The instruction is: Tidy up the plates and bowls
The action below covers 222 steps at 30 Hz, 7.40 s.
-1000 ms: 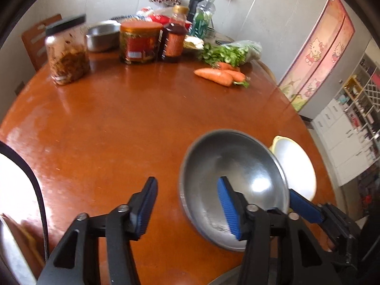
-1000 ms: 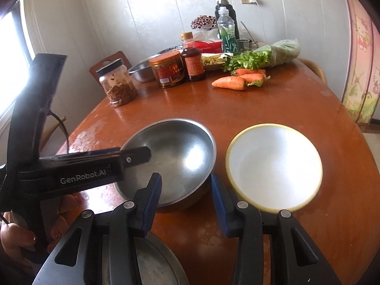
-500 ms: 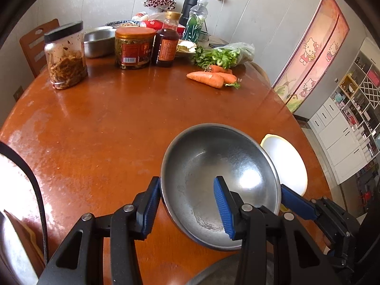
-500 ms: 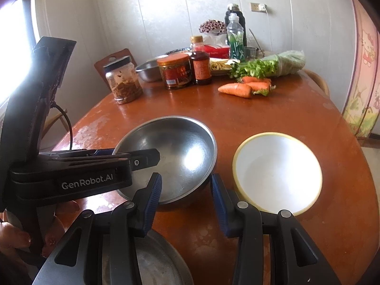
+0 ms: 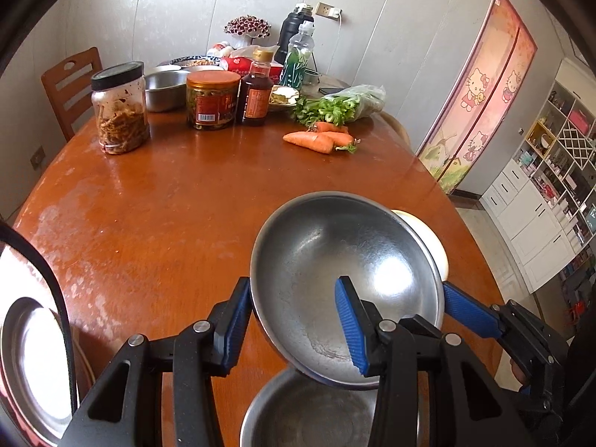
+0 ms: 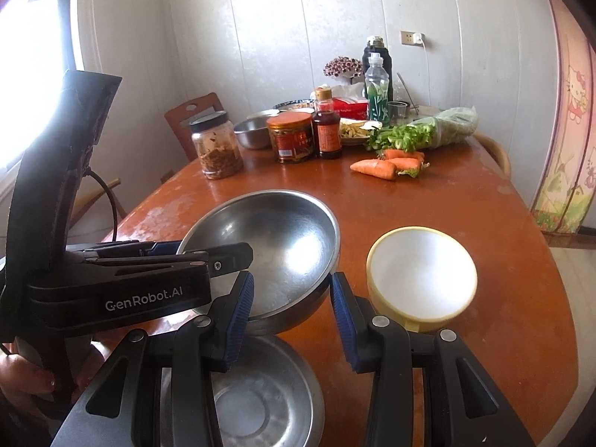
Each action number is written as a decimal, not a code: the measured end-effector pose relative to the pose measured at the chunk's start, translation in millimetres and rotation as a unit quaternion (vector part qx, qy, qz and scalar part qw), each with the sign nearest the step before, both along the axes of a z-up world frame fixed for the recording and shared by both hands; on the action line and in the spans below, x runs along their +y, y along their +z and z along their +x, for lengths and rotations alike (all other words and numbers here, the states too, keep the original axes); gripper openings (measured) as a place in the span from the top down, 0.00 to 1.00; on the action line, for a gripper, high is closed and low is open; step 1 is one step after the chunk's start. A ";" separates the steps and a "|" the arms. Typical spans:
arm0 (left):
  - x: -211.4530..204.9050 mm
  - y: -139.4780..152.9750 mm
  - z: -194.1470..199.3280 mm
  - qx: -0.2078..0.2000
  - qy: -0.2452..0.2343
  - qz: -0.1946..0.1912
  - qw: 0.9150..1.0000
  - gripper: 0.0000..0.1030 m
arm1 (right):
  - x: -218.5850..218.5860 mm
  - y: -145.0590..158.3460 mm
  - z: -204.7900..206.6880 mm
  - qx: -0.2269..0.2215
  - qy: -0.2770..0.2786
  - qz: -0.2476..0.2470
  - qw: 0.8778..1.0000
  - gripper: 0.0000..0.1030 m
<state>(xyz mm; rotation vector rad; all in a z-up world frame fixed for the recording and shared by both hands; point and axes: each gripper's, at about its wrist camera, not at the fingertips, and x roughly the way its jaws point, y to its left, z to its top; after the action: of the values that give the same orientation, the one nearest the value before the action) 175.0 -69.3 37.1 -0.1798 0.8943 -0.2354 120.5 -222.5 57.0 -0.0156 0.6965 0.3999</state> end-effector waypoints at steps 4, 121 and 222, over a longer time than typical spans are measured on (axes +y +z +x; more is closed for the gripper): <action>-0.6 5.0 -15.6 -0.006 0.000 0.005 1.000 0.56 | -0.7 4.2 -14.1 -0.006 0.004 0.000 1.000 0.57; -34.6 -28.0 56.4 0.051 -0.052 0.026 0.997 0.53 | -85.7 -49.4 87.3 0.065 -0.074 -0.054 0.994 0.58; 7.8 -2.1 -75.7 -0.002 -0.040 -0.027 0.999 0.53 | 15.6 -4.9 -68.9 -0.026 0.041 -0.077 0.996 0.59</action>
<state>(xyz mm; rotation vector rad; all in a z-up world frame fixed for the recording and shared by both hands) 99.2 -61.5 35.0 -0.1933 0.8917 -0.3334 51.6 -206.8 52.2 -0.1996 0.6758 0.4216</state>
